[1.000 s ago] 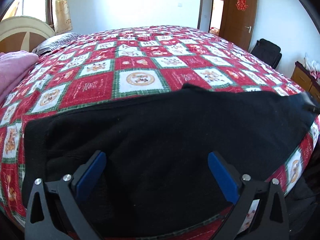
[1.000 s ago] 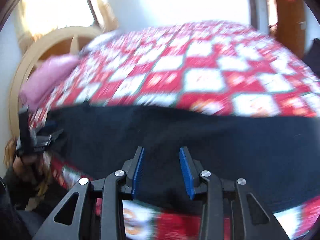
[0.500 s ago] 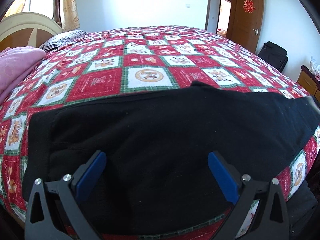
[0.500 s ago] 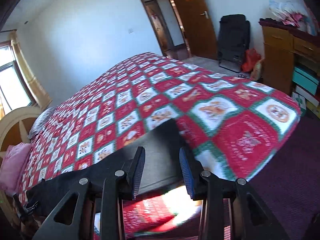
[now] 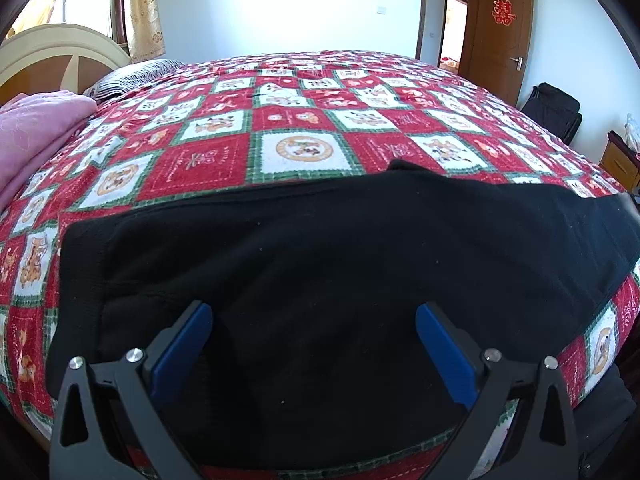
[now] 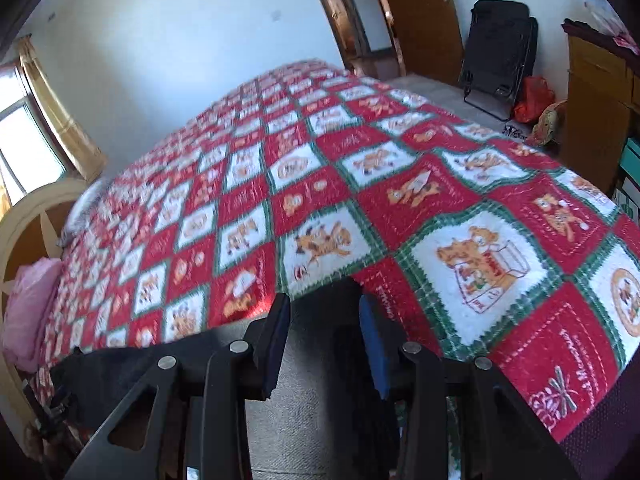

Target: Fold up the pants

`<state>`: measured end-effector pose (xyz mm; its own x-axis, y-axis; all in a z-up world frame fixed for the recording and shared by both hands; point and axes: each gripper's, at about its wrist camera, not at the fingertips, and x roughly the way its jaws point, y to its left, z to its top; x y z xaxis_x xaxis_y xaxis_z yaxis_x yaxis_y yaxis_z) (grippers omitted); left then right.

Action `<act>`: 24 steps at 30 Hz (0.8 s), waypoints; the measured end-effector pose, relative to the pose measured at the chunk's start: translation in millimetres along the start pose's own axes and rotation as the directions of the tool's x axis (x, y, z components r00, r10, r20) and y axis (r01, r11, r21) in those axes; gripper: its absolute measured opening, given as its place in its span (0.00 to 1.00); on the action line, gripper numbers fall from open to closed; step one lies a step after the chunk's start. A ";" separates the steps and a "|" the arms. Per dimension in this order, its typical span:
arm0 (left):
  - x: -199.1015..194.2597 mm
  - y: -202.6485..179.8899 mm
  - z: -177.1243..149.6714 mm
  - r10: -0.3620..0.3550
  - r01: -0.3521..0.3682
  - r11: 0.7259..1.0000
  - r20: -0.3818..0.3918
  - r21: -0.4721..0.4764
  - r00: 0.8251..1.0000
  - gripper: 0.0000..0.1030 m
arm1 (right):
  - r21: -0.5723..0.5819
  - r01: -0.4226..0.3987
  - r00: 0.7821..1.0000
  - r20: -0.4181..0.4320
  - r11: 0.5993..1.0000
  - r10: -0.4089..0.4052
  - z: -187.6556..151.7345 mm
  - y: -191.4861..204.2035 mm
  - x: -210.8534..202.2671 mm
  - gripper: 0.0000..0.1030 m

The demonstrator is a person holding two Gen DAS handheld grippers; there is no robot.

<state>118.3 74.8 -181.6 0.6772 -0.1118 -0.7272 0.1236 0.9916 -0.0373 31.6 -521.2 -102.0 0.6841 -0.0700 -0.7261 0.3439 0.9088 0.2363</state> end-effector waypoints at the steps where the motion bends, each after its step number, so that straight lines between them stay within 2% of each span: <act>1: 0.0 -0.2 -0.1 0.003 -0.003 1.000 0.000 0.002 1.000 1.00 | -0.016 0.017 1.000 0.005 1.000 -0.017 -0.4 1.9 0.4 0.02; 5: 0.5 -0.2 -0.7 0.005 -0.005 1.000 0.001 0.006 1.000 1.00 | 0.024 0.004 0.997 0.074 1.000 -0.006 4.2 -3.1 -9.9 0.02; 11: 0.9 -1.4 -1.0 0.008 -0.008 1.000 -0.001 0.016 1.000 1.00 | 0.032 0.026 1.000 0.016 0.999 -0.027 1.1 -14.7 13.9 0.03; 12: 1.3 -1.3 -0.9 0.008 -0.008 1.000 -0.002 0.018 1.000 1.00 | 0.048 0.017 0.999 0.030 0.999 -0.019 -0.9 -18.2 11.7 0.05; 15: 0.5 0.0 -0.1 -0.001 0.001 1.000 -0.003 0.017 1.000 1.00 | 0.113 0.004 0.998 0.059 0.994 -0.011 -7.1 -29.5 -5.8 0.43; 20: -2.2 3.2 -0.2 -0.016 0.016 1.000 0.006 0.007 1.000 1.00 | 0.204 -0.035 0.990 0.139 0.978 0.007 -32.0 -44.0 -54.1 0.44; 24: -5.3 6.7 1.1 -0.010 0.010 1.000 0.020 -0.005 1.000 1.00 | 0.237 -0.093 0.988 0.144 0.967 0.060 -54.5 -47.2 -73.5 0.44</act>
<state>116.3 82.0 -177.3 0.6904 -0.1227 -0.7129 0.1267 0.9908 -0.0478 -70.0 -536.6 -95.0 0.7890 -0.0740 -0.6100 0.4212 0.7880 0.4491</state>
